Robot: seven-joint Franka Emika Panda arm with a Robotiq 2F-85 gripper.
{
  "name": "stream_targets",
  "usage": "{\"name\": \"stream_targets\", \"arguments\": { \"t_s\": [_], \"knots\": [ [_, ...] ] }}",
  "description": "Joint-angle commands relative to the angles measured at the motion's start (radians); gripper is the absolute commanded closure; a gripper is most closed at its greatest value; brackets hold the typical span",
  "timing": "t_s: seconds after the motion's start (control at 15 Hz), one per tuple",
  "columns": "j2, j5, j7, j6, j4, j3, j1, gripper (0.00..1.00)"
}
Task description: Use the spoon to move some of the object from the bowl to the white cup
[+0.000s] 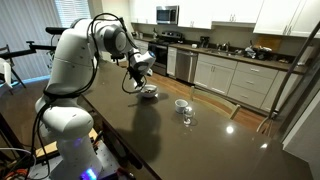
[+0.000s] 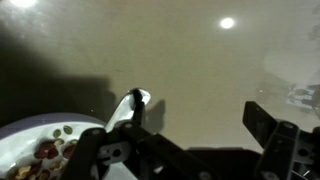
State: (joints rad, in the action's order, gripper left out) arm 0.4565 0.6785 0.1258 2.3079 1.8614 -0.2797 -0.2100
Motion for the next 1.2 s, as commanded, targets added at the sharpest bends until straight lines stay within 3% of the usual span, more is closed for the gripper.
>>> {"name": "stream_targets", "arguments": {
  "t_s": [0.0,0.73,1.13],
  "knots": [
    [-0.037,-0.002,0.002,-0.011,0.007,-0.016,0.001,0.0],
    [-0.009,0.108,0.124,0.012,-0.003,-0.066,0.009,0.0],
    [0.0,0.078,0.097,0.011,-0.005,-0.049,-0.01,0.0]
  ]
}}
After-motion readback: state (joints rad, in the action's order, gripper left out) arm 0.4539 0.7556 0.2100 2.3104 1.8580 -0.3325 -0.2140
